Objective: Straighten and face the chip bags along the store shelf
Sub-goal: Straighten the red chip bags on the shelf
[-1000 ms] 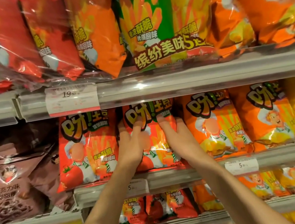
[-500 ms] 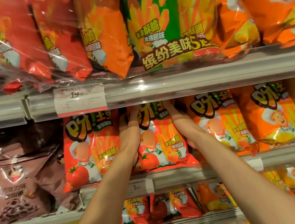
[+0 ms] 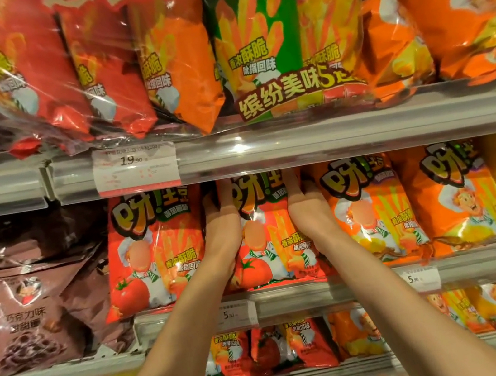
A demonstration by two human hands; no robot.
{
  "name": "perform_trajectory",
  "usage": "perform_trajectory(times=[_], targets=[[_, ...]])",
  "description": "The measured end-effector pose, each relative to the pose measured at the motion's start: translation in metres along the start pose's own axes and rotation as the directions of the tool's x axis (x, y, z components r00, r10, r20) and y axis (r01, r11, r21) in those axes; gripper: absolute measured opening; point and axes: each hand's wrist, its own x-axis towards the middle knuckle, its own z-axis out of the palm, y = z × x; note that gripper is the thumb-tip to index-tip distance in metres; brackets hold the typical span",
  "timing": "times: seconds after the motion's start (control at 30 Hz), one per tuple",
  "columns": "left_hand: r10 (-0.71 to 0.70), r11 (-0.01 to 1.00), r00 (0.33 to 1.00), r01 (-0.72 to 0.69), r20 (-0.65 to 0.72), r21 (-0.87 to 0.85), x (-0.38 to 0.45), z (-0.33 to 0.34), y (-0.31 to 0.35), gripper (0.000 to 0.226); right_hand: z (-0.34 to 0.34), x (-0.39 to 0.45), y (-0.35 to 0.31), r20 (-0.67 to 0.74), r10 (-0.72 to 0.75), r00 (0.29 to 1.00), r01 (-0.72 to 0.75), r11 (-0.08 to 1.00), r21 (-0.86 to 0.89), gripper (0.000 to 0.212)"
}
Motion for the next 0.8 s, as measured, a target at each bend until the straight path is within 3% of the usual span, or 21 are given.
perform_trajectory(times=[0.1, 0.27, 0.53, 0.8], targets=[[-0.014, 0.991, 0.996, 0.003, 0.088, 0.131, -0.017, -0.012, 0.000, 0.067, -0.010, -0.015, 0.002, 0.061, -0.039, 0.997, 0.041, 0.999, -0.024, 0.066], [-0.006, 0.964, 0.984, -0.042, 0.180, 0.262, -0.032, -0.010, -0.014, 0.071, -0.007, -0.048, 0.030, 0.120, -0.248, 0.961, 0.266, 0.947, -0.178, 0.068], [0.078, 0.963, 0.988, -0.110, 0.137, 0.246, -0.022, 0.007, -0.027, 0.064, -0.008, -0.039, 0.040, 0.064, -0.271, 0.960, 0.278, 0.925, -0.259, 0.061], [0.048, 0.961, 0.981, -0.097, 0.190, 0.260, -0.036, -0.010, -0.020, 0.069, -0.018, -0.049, 0.037, 0.095, -0.250, 0.964, 0.265, 0.940, -0.215, 0.067]])
